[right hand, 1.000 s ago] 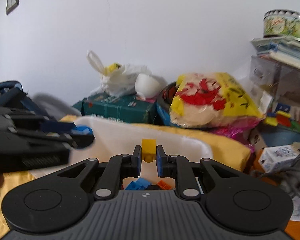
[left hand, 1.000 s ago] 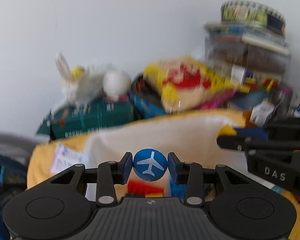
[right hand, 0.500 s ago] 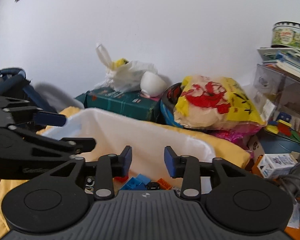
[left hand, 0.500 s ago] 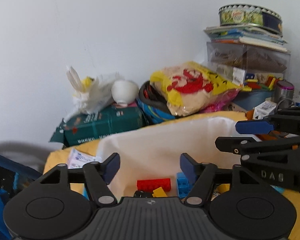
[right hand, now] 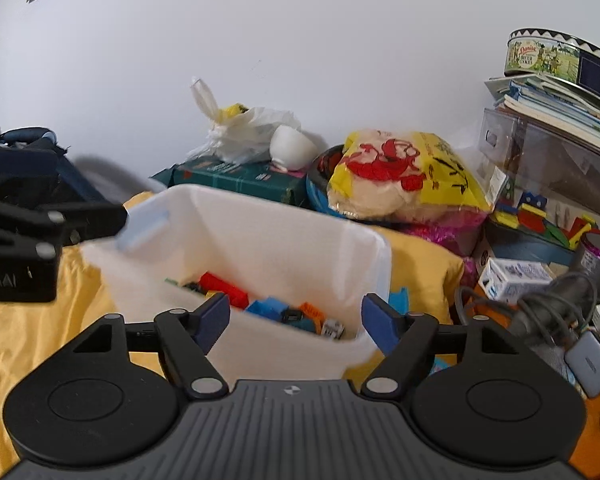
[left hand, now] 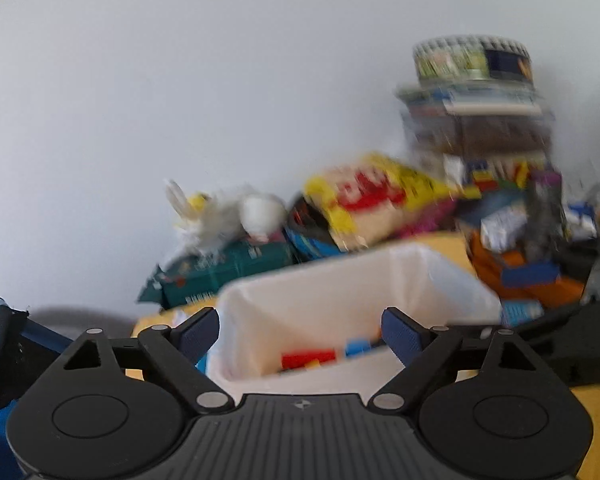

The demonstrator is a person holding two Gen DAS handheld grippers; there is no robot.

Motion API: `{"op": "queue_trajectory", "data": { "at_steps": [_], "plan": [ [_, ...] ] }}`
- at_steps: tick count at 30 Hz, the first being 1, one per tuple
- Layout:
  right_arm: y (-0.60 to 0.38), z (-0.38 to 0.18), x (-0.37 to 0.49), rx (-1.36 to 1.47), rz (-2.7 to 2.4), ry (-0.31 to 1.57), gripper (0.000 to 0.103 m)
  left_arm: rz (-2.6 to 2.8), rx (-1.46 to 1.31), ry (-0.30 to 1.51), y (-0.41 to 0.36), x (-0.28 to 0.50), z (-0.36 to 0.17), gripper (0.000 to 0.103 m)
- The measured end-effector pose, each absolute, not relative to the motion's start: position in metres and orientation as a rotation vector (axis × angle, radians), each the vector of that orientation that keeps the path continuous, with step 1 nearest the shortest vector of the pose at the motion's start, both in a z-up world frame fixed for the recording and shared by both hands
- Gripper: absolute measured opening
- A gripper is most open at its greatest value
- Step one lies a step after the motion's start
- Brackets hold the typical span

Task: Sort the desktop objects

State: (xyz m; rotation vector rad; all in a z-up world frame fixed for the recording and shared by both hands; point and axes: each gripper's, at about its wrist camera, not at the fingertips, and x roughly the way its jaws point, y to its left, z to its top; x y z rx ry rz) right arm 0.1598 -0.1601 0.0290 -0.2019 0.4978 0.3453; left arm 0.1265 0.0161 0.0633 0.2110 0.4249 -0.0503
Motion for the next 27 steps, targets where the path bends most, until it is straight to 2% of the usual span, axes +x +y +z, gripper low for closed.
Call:
{"op": "queue_trajectory", "data": {
  "at_steps": [7,9,15,27],
  "plan": [
    [-0.164,0.044,0.167,-0.236,0.373,0.612,0.086,-0.094,0.202,0.511,0.013,0.136,0.067,0.090],
    [-0.164,0.047,0.175,-0.252,0.373,0.644,0.094,-0.095,0.212,0.547,0.014,0.146,0.068,0.090],
    [-0.152,0.050,0.197,-0.421,0.302,0.685,0.097,-0.032,0.258,0.610,0.018,0.172,0.072,0.090],
    [-0.146,0.048,0.221,-0.424,0.258,0.766,0.099,-0.061,0.247,0.666,0.015,0.190,0.071,0.090]
  ]
}}
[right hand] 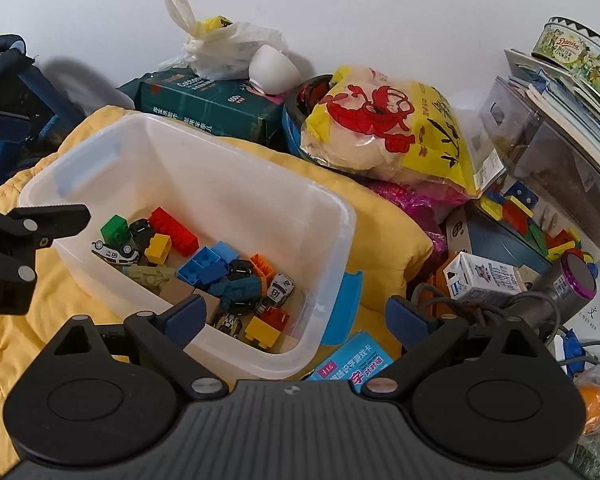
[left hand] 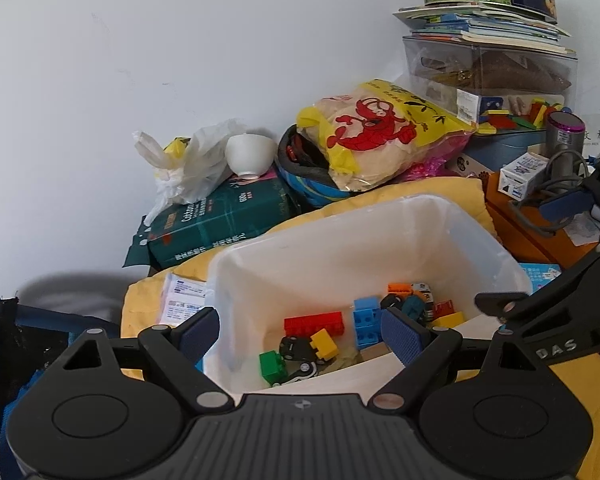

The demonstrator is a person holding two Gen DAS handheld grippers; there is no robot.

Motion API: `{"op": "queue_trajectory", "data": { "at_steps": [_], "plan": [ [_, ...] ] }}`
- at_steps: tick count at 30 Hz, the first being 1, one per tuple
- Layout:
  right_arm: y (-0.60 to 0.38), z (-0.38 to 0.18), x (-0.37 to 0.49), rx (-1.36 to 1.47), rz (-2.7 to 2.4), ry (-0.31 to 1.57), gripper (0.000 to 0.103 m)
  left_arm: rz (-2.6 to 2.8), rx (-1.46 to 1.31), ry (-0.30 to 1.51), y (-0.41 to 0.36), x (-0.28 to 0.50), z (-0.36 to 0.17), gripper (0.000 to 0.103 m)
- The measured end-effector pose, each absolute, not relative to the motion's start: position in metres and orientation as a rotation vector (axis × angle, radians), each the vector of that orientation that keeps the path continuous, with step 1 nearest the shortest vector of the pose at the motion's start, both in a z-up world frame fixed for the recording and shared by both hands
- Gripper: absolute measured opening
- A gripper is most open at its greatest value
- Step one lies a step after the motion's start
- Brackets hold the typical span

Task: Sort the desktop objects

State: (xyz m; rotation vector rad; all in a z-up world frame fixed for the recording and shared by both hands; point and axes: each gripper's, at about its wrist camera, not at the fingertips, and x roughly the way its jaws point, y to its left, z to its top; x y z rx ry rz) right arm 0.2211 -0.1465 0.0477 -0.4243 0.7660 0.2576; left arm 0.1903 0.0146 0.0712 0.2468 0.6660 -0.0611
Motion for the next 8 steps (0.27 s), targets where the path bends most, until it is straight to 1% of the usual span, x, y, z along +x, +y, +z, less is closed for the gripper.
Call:
{"op": "queue_trajectory", "data": {
  "at_steps": [8],
  "plan": [
    [-0.1426,0.0466,0.2232,-0.432,0.265,0.768,0.099,-0.066,0.237,0.652,0.0145,0.1923,0.0773,0.090]
  ]
}}
